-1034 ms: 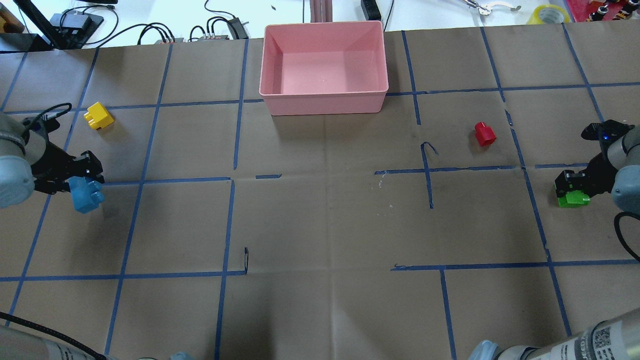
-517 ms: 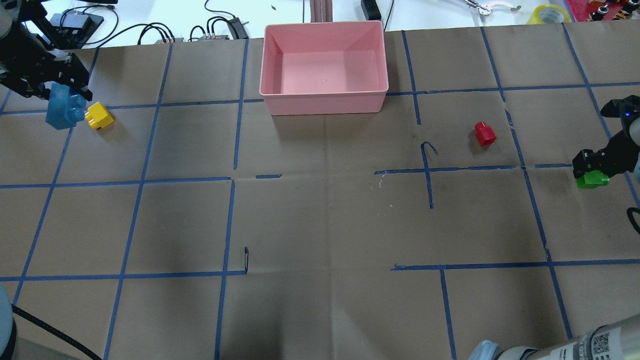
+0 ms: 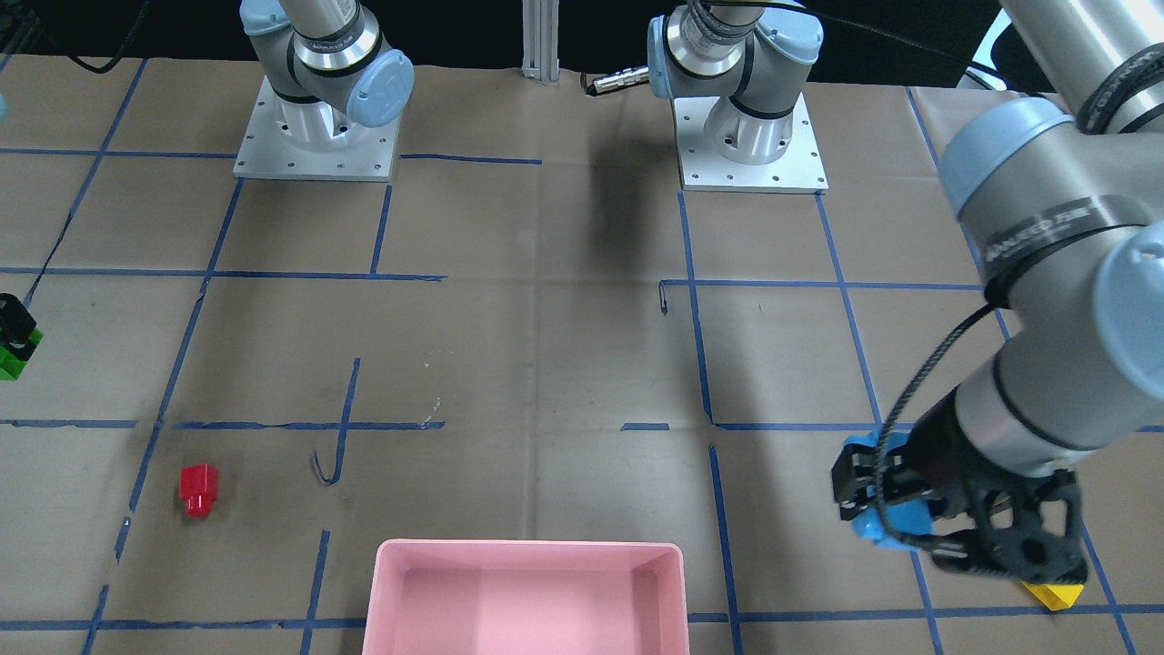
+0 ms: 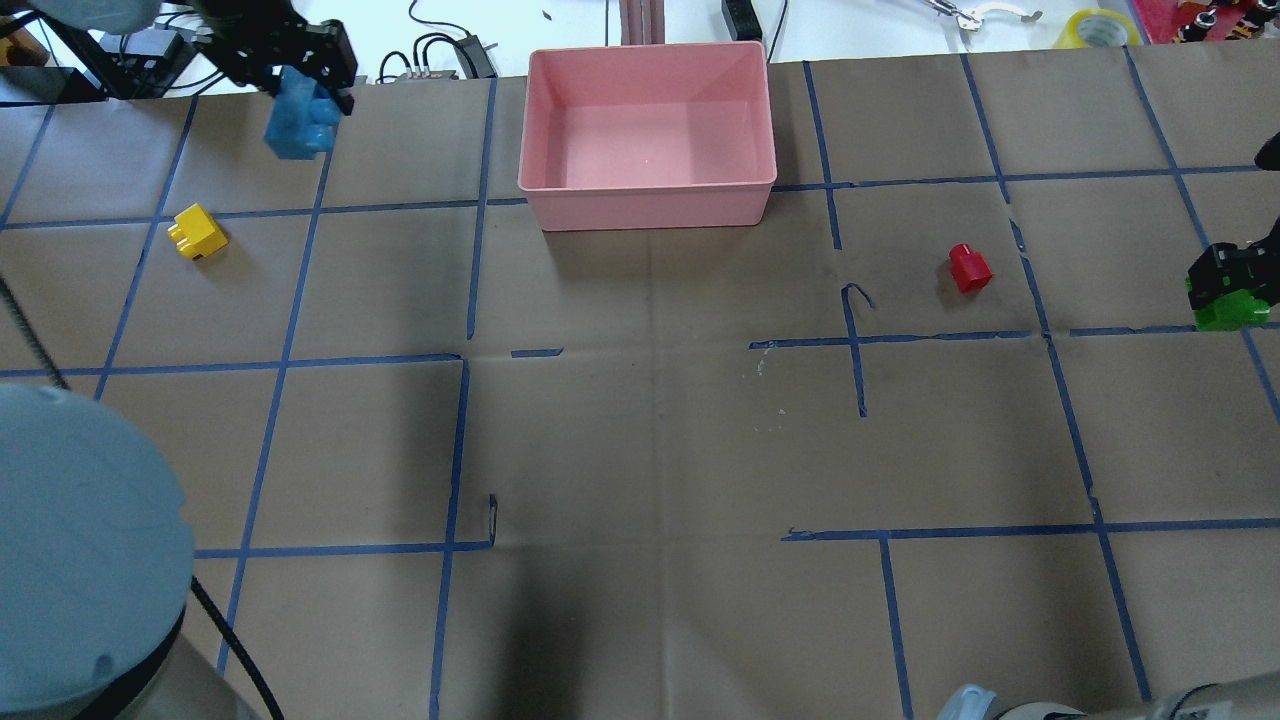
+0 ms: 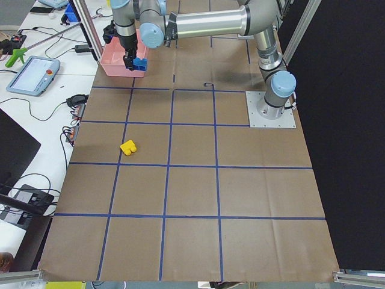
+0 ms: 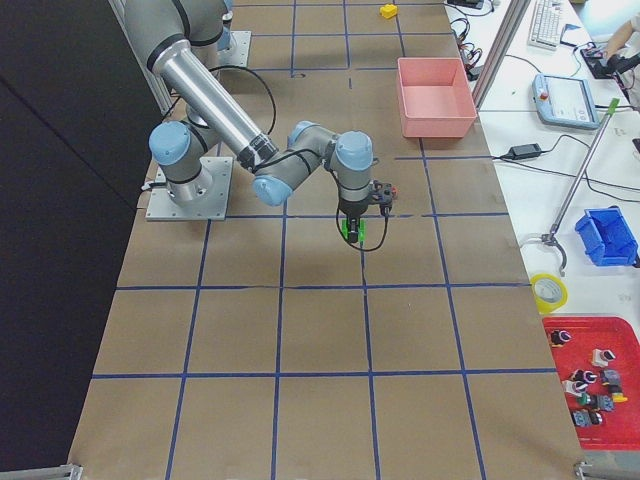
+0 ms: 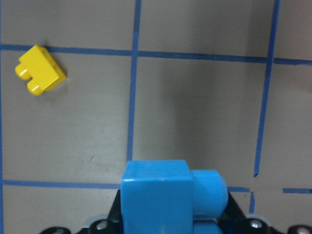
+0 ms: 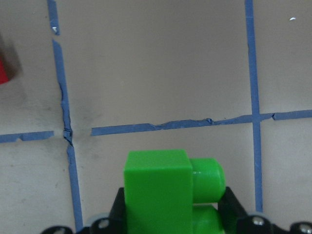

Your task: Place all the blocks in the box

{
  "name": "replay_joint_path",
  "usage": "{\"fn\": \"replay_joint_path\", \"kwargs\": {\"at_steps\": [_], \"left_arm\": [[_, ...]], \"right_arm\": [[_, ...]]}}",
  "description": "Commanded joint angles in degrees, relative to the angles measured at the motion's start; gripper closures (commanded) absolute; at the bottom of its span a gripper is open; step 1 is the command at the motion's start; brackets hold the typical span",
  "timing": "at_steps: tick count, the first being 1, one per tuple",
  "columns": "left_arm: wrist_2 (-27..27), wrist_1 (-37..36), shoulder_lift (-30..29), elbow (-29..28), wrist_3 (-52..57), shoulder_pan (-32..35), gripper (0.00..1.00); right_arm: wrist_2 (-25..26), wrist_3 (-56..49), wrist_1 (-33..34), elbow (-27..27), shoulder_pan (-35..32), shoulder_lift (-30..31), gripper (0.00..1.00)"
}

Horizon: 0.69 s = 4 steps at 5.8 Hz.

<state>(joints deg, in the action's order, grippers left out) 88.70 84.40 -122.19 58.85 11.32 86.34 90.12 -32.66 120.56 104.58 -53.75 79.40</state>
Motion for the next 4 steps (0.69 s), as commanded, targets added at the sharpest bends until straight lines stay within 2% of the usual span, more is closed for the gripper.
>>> {"fn": "replay_joint_path", "kwargs": {"at_steps": [1, 2, 3, 4], "left_arm": [[-0.02, -0.46, -8.82, -10.46, -6.72, 8.2, 0.84], [-0.02, -0.99, -11.72, -12.86, -10.93, 11.8, 0.84], [-0.11, -4.56, -13.93, -13.06, -14.01, 14.01, 0.84], [0.06, -8.86, -17.08, -13.06, -17.35, 16.21, 0.84]], "right_arm": [[-0.03, 0.4, -8.28, -7.68, -2.75, 0.94, 0.96], [0.05, 0.57, -16.93, -13.38, -4.51, 1.37, 0.96], [0.14, 1.88, -22.33, -17.44, -5.83, 1.38, 0.96], [0.14, 6.68, -24.56, -18.61, -7.5, 1.46, 0.96]]}}
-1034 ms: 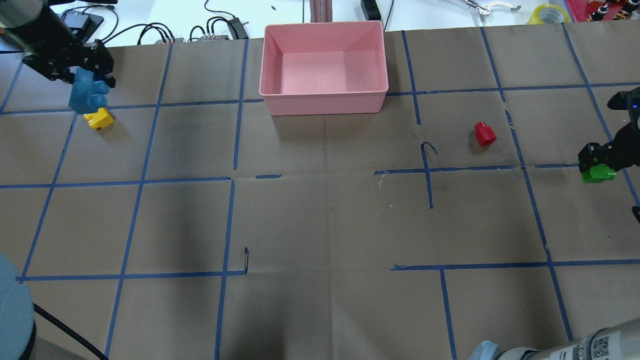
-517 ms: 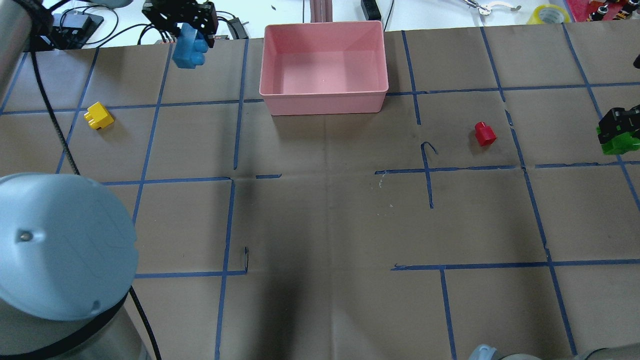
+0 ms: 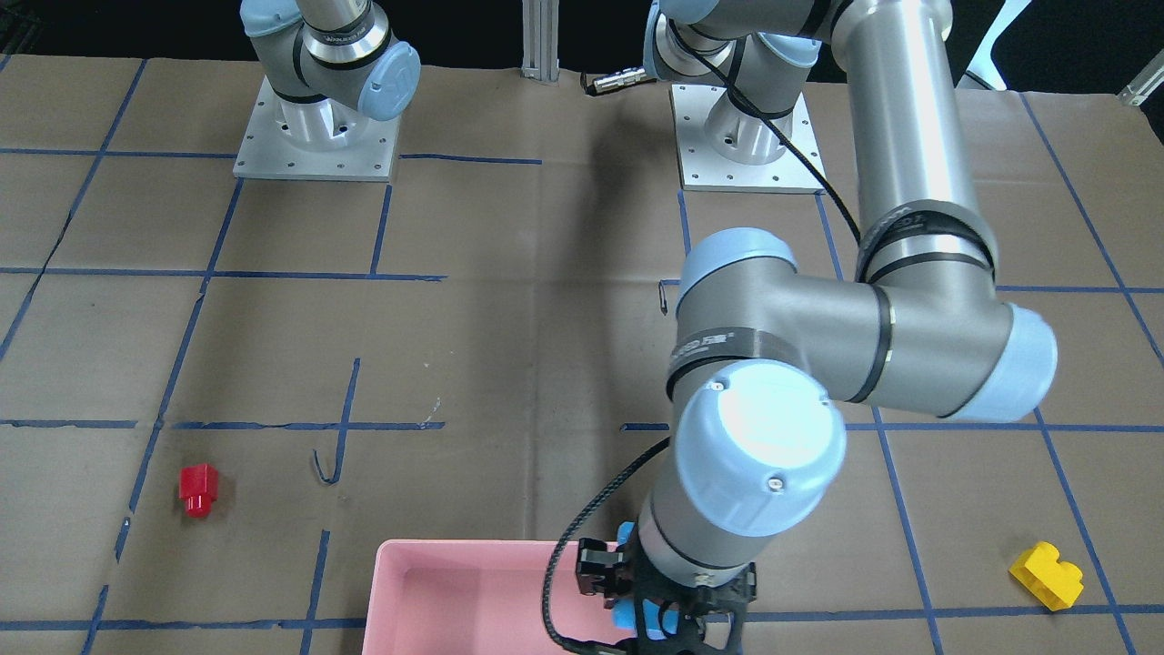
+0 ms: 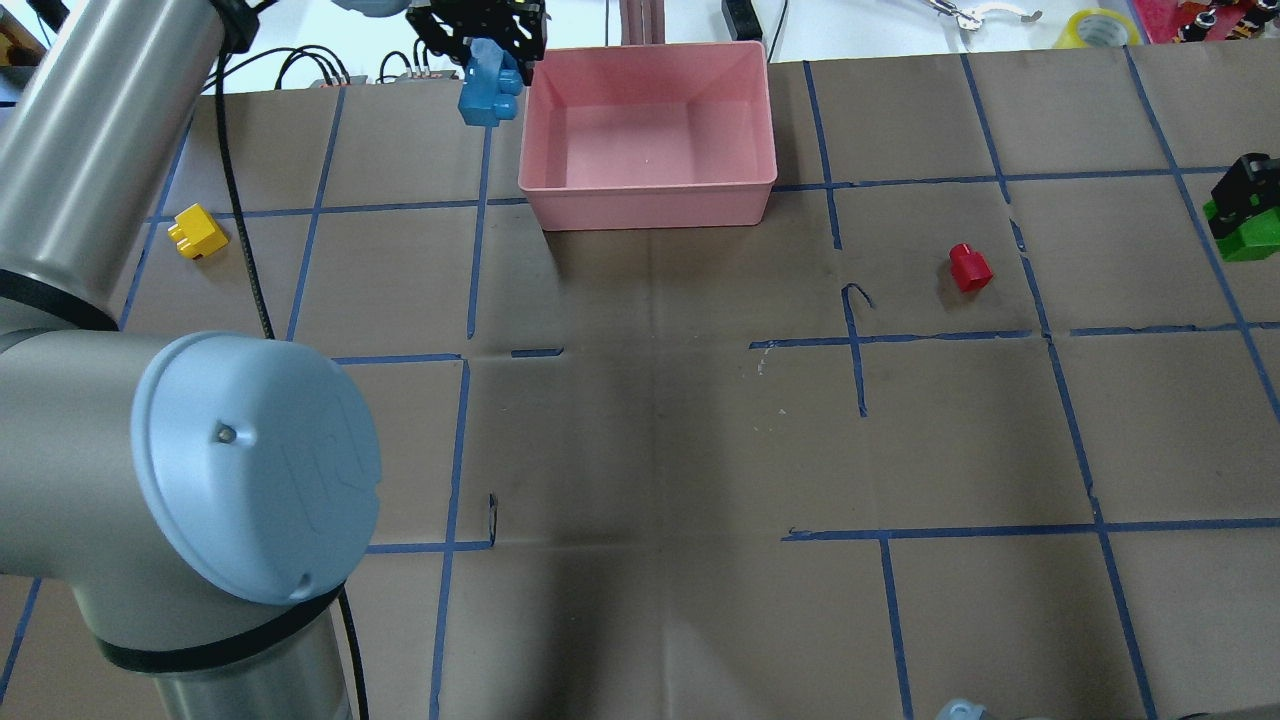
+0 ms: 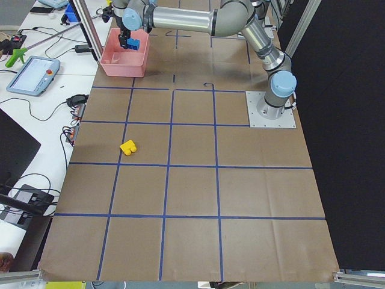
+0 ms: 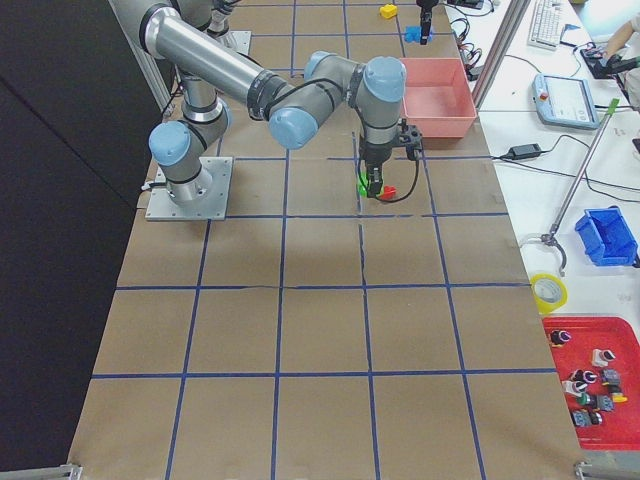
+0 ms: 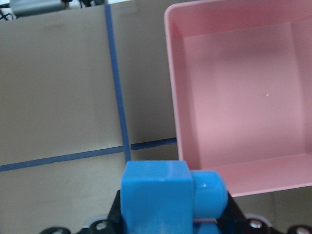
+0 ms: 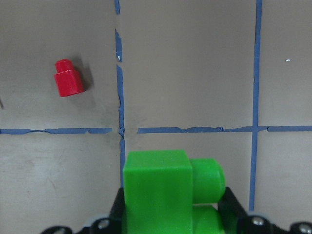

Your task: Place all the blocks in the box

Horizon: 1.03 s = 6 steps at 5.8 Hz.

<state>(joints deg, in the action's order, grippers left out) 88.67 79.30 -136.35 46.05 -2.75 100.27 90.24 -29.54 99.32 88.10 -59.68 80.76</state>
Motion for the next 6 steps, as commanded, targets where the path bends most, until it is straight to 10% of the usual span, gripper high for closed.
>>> {"fn": "replay_joint_path", "kwargs": {"at_steps": [1, 3, 5, 6], "left_arm": [[0.1, -7.97, -5.82, -0.26, -6.36, 3.69, 0.84], [0.19, -10.91, -7.61, -0.09, -6.66, 3.96, 0.67], [0.01, -11.8, -6.39, -0.35, -6.57, 3.44, 0.01], [0.1, -11.1, -4.99, -0.44, -6.48, 2.65, 0.01]], "right_arm": [[-0.06, 4.75, -2.56, -2.58, -6.02, 0.45, 0.95], [-10.51, 13.97, -1.77, -3.29, -14.2, -0.59, 0.95], [-17.37, 19.08, -0.62, -3.64, -16.69, -1.83, 0.95], [-19.12, 19.26, 2.52, -4.6, -18.09, -3.13, 0.95]]}}
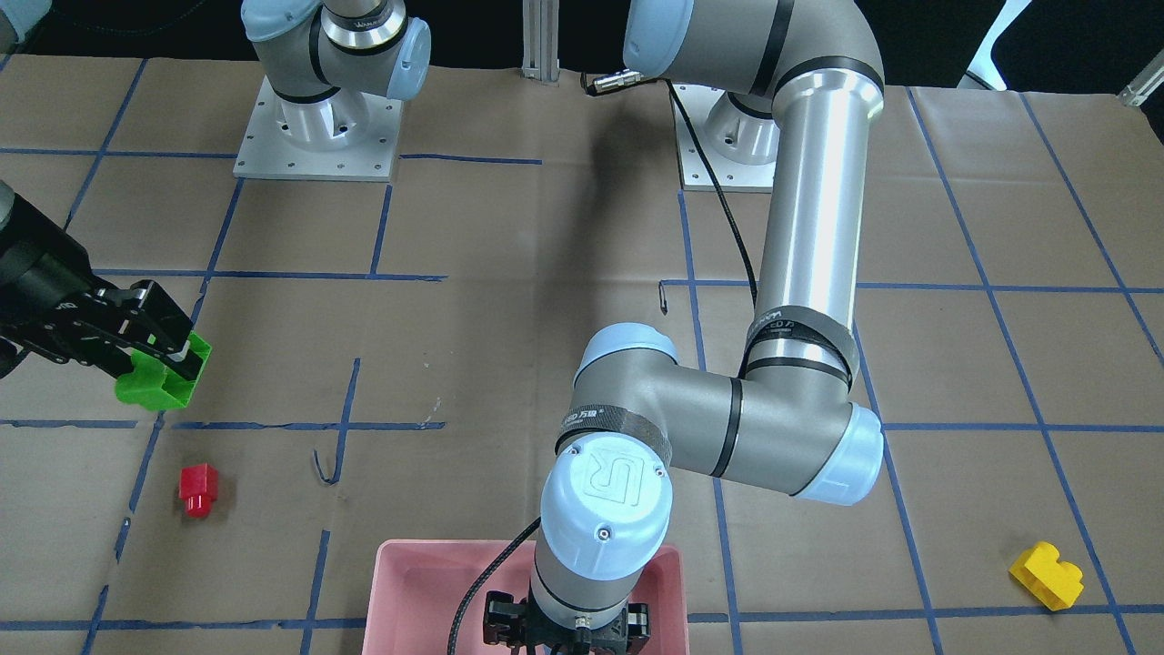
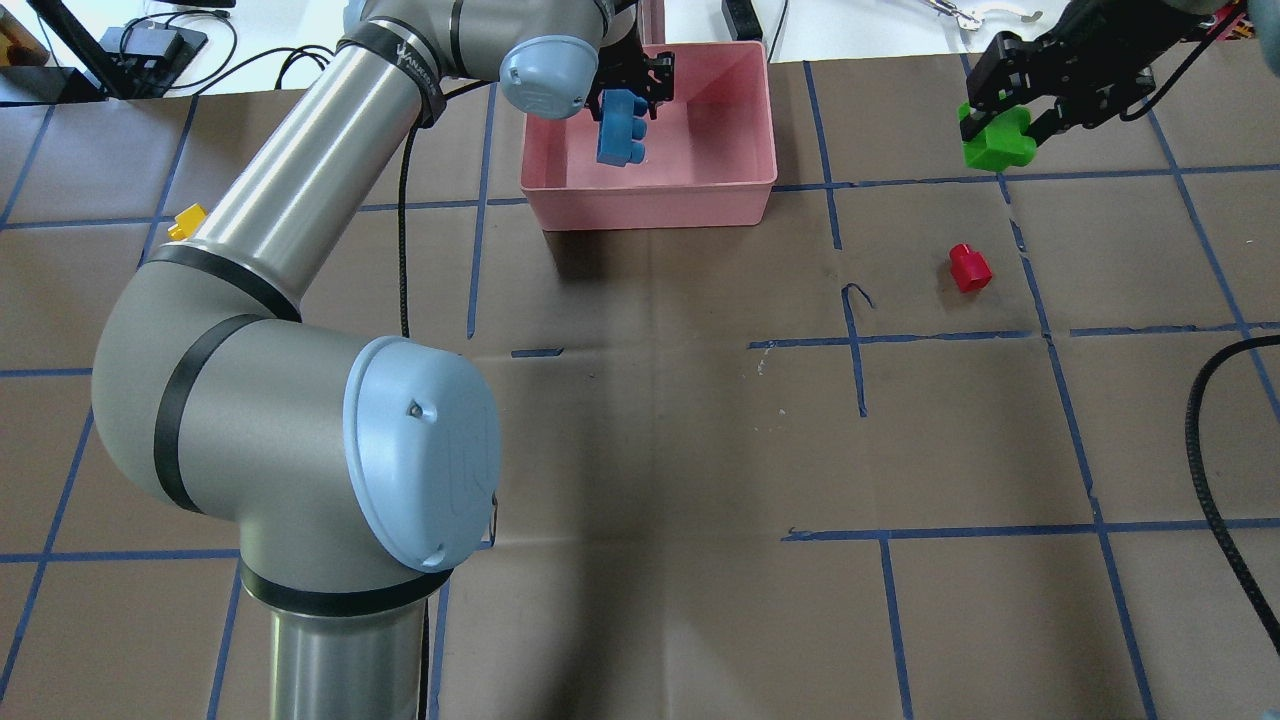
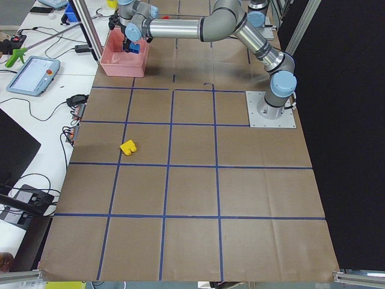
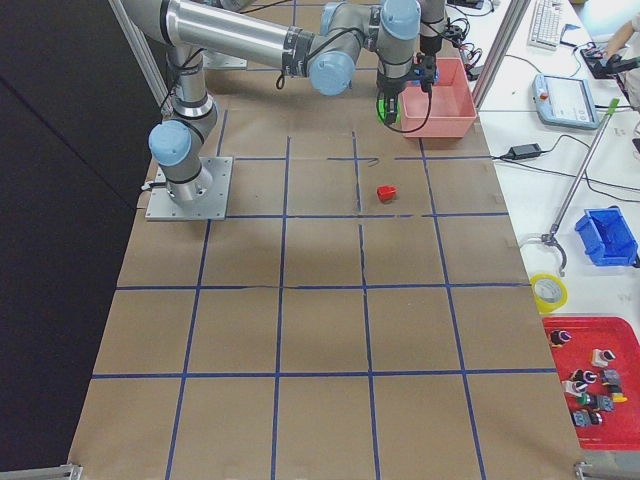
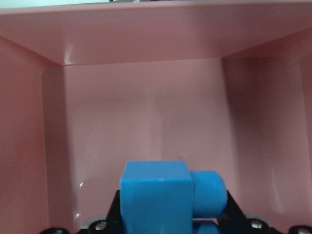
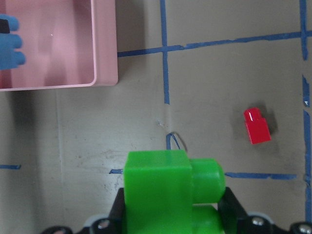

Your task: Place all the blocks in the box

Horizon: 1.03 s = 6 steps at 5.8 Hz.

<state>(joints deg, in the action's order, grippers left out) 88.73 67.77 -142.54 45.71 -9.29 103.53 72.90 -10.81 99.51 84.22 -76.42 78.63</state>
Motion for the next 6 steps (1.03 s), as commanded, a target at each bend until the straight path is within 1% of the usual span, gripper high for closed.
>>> {"fn": "replay_joint_path", "kwargs": {"at_steps": [1, 2, 3, 4, 5, 6], "left_arm": [[-0.13, 3.3, 4.08, -0.01, 0.67, -3.13, 0.01], [-0.05, 7.77, 7.59, 0.87, 1.98, -5.16, 0.01], [-0.05, 11.55, 10.67, 1.4, 4.96, -9.79, 0.01], [0.13, 13.33, 12.62, 2.71, 9.68, -15.84, 0.01], [0.04, 13.26, 13.59, 5.24, 9.99, -22.25, 0.01], [0.13, 13.26, 14.3, 8.23, 10.0, -28.58, 0.01]], "right_arm": [[-5.28, 1.04, 2.45, -3.33, -1.97, -3.54, 0.95], [-6.27, 3.75, 2.36, -6.92, -4.24, -6.09, 0.95], [-6.98, 7.52, 2.79, -11.83, -8.44, -10.73, 0.95], [-4.46, 6.94, 4.8, -20.41, -12.92, -17.39, 0.95], [-0.95, 6.76, 4.82, -28.33, -17.49, -24.85, 0.95], [-0.83, 5.72, 4.91, -34.24, -20.23, -30.93, 0.95]]}}
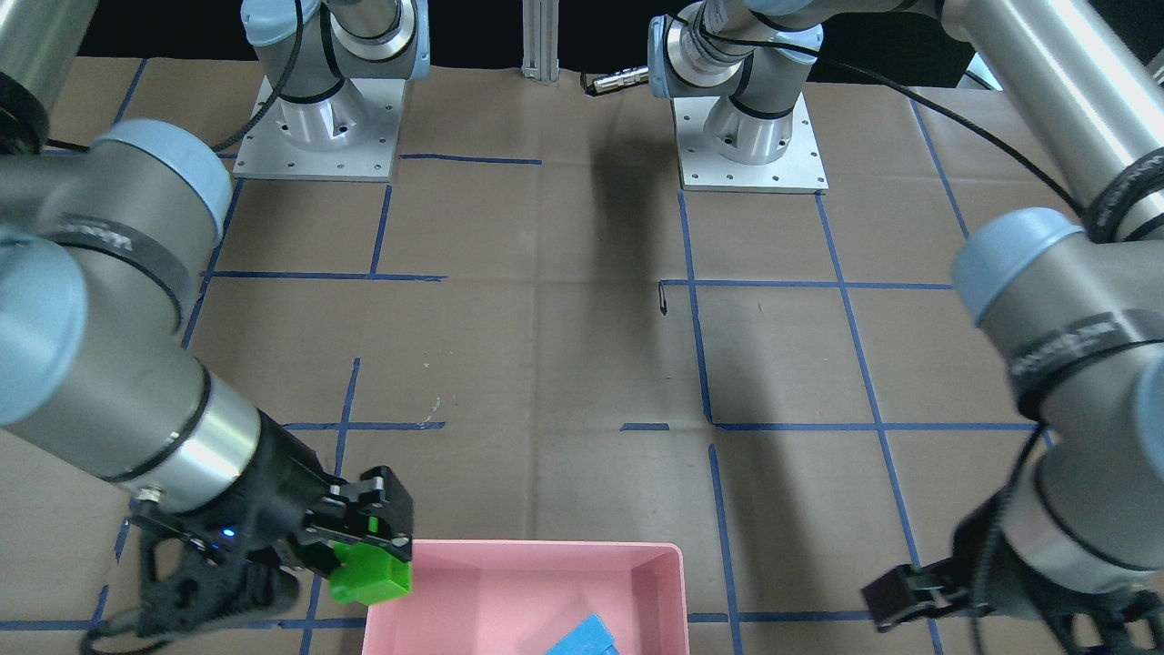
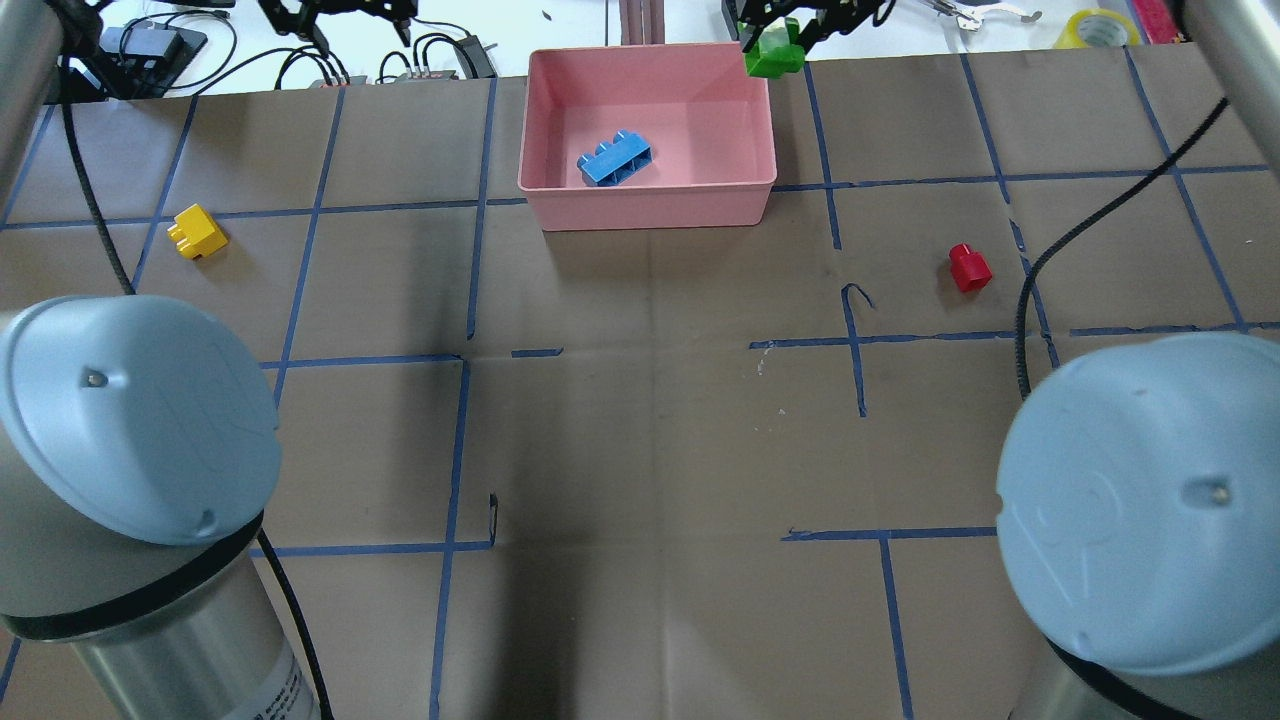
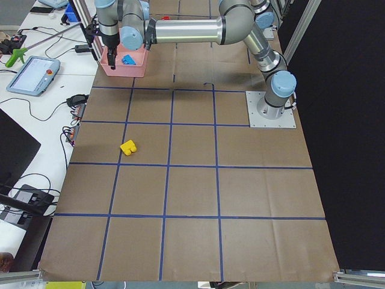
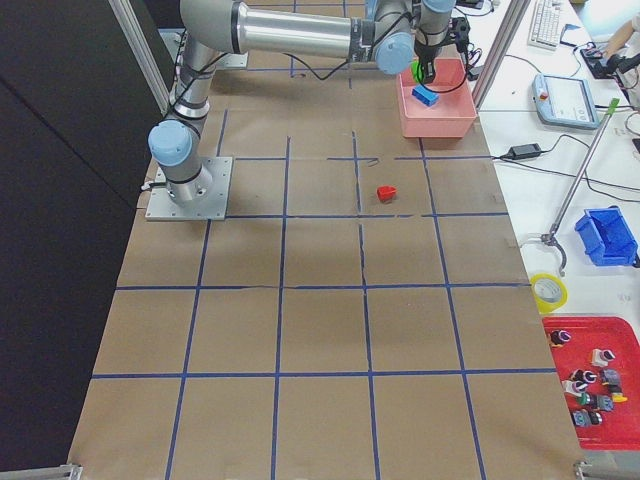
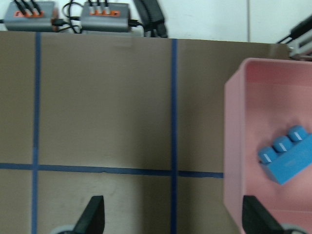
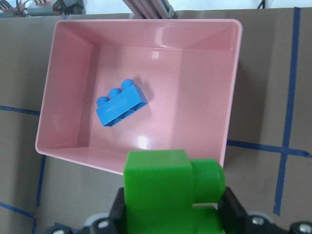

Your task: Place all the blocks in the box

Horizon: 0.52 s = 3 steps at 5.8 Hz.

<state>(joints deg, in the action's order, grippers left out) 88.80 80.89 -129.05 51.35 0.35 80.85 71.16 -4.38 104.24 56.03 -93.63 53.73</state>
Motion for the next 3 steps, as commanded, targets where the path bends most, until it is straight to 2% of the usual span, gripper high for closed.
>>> {"fn": "replay_joint_path", "kwargs": {"at_steps": [1, 2, 3], "left_arm": [[-0.82, -0.64, 0.81, 6.01, 0.97, -12.75, 0.01], [-0.91, -1.17, 0.81, 8.21, 6.46, -17.43, 0.01], [-0.39, -1.53, 0.55, 8.58, 6.68, -18.61, 0.01]], "right_arm": [[4.83, -4.12, 0.17, -9.59, -6.01, -10.7, 0.95], [6.52, -5.28, 0.17, -11.1, -7.78, -13.27, 0.94], [6.36, -5.38, 0.17, -11.12, -7.88, -14.17, 0.9]]}}
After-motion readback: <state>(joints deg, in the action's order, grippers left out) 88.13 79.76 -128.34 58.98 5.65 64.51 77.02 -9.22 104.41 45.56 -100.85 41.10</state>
